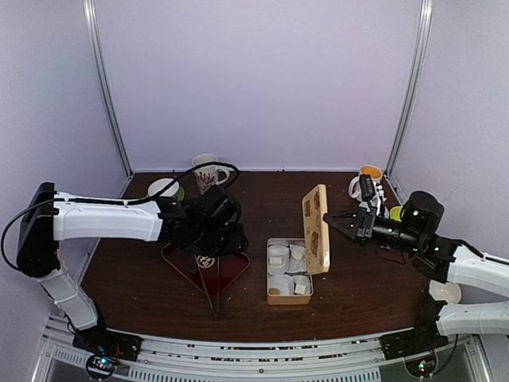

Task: Pack the chocolate

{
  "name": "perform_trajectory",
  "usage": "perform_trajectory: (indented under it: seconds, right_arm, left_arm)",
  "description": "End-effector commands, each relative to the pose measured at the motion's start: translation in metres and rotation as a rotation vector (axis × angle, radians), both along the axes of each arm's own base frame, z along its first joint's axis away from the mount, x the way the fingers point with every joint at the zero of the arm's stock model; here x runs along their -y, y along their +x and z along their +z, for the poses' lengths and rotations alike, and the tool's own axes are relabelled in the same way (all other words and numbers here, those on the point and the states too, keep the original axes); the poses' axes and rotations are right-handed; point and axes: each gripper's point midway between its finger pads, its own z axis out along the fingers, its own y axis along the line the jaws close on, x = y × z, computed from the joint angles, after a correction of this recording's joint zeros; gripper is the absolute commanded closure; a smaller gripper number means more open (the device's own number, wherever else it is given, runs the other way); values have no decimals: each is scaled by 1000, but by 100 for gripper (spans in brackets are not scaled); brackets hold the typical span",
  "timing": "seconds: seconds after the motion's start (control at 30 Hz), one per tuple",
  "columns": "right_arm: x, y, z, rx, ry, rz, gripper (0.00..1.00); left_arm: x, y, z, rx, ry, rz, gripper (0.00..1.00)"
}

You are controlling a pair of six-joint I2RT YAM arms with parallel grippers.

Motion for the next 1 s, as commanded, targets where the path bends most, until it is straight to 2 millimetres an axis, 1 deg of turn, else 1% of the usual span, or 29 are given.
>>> perform_trajectory:
  seconds: [0.0, 0.1, 0.17, 0.2, 0.3, 0.43, 0.6, 0.77, 0.83, 0.97]
  right_arm:
    - [-13, 3, 21, 19, 121, -13, 100]
    - [-27, 1, 20, 10, 116, 0, 100]
    - [-30, 3, 15, -6, 121, -9, 100]
    - [-30, 4, 12, -15, 128, -17, 100]
    - [-29, 9, -2, -50, 138, -47, 100]
    - [-28, 12, -20, -81, 141, -64, 100]
    - [-23, 17, -43, -97, 123, -105, 100]
    - [-16, 21, -71, -128, 88, -140, 100]
    - [-11, 23, -79, -141, 95, -150, 100]
    - [1, 27, -88, -159, 101, -159, 100]
  left_arm:
    - [-2, 5, 22, 109, -65, -44, 43]
    - [5, 2, 27, 141, -117, -125, 42]
    - [10, -2, 28, 143, -145, -167, 40]
    - [13, -3, 29, 147, -163, -190, 38]
    - [19, -9, 30, 165, -219, -236, 30]
    - [22, -13, 30, 174, -247, -260, 26]
    - [32, -17, 26, 155, -260, -316, 25]
    - [44, -22, 21, 137, -286, -371, 25]
    - [49, -23, 20, 131, -287, -392, 26]
    - [53, -22, 19, 130, -274, -418, 25]
